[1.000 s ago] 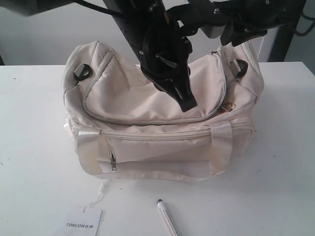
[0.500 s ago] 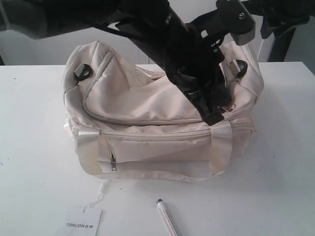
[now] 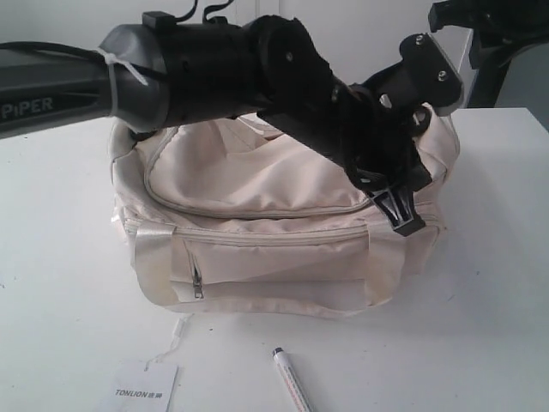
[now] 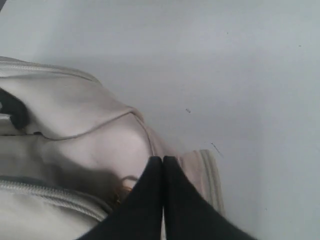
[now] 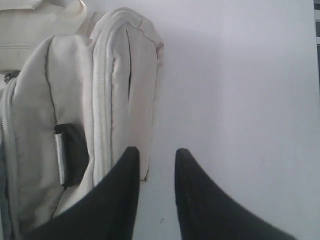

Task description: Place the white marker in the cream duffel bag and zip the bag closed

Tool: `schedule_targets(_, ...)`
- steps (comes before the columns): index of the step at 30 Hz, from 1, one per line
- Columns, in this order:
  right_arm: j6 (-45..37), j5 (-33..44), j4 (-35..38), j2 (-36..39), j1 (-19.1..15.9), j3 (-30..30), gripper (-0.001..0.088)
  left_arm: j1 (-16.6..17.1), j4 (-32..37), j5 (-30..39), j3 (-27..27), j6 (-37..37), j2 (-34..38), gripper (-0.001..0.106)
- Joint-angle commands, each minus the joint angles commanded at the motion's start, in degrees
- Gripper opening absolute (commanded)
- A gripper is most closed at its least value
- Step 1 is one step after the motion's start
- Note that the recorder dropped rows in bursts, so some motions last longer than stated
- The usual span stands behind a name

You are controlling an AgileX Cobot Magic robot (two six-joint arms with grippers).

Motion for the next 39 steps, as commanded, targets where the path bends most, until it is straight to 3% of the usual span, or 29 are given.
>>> schedule_targets(2, 0.00, -0.04, -0.06, 0.00, 0.00, 0.00, 0.0243, 0.00, 1.83, -1.08, 0.00, 0.00, 0.01, 0.008)
schedule_targets(7, 0.00, -0.29, -0.20, 0.00, 0.00, 0.00, 0.0243, 0.14, 6.15, -1.36, 0.00, 0.14, 0.28, 0.041)
schedule_targets(11, 0.00, -0.29, -0.20, 0.00, 0.00, 0.00, 0.0243, 0.14, 6.24, -0.99, 0.00, -0.63, 1.09, 0.054)
schedule_targets(23, 0.00, -0.29, -0.20, 0.00, 0.00, 0.00, 0.0243, 0.14, 13.02, 0.69, 0.10, -0.74, 1.94, 0.053)
schedule_targets(32, 0.00, -0.44, -0.20, 0.00, 0.00, 0.00, 0.0243, 0.14, 21.89, 3.03, -0.13, -3.40, 1.61, 0.025)
schedule_targets(39, 0.00, -0.69, -0.20, 0.00, 0.00, 0.00, 0.0243, 0.14, 22.15, 2.88, -0.23, -3.40, 1.61, 0.024)
